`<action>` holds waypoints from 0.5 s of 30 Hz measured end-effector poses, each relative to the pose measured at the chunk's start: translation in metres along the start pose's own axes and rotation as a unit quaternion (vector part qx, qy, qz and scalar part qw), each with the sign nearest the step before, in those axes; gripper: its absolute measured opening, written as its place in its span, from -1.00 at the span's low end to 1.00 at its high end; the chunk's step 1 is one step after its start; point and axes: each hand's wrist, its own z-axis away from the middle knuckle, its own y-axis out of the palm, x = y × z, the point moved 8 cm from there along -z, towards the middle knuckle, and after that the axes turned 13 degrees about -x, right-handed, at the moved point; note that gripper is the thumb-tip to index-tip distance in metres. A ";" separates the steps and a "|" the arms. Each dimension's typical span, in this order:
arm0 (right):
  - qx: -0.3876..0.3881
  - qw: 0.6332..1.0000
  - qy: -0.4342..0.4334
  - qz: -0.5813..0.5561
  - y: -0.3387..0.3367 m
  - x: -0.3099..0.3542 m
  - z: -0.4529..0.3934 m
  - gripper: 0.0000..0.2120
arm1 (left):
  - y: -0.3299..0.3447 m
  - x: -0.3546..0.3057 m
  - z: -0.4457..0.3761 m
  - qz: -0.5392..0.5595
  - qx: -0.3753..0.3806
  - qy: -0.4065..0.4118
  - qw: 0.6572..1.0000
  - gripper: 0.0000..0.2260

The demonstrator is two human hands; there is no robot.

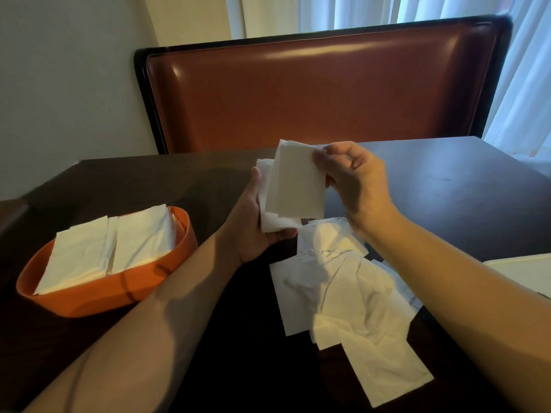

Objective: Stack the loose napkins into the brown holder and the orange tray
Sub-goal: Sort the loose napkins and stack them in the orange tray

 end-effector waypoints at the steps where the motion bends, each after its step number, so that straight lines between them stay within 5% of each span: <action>1: 0.041 0.998 0.044 -0.031 0.004 -0.003 0.002 -0.87 | -0.003 -0.001 -0.001 -0.002 -0.014 0.007 1.000 -0.44; 4: 0.117 0.982 0.138 -0.061 0.013 -0.014 0.012 -0.83 | -0.005 -0.004 0.001 0.000 -0.020 0.015 1.000 -0.43; 9: 0.015 0.995 0.031 0.097 0.001 -0.021 0.001 -0.84 | 0.001 0.000 0.002 -0.017 0.026 0.007 0.999 -0.37; 13: -0.004 0.989 -0.005 0.150 0.003 -0.021 0.004 -0.90 | 0.008 -0.006 0.013 -0.059 0.029 0.042 0.997 -0.68; 15: -0.019 0.987 -0.011 0.156 0.001 -0.022 0.003 -0.89 | 0.008 -0.004 0.008 -0.068 0.028 0.034 0.997 -0.62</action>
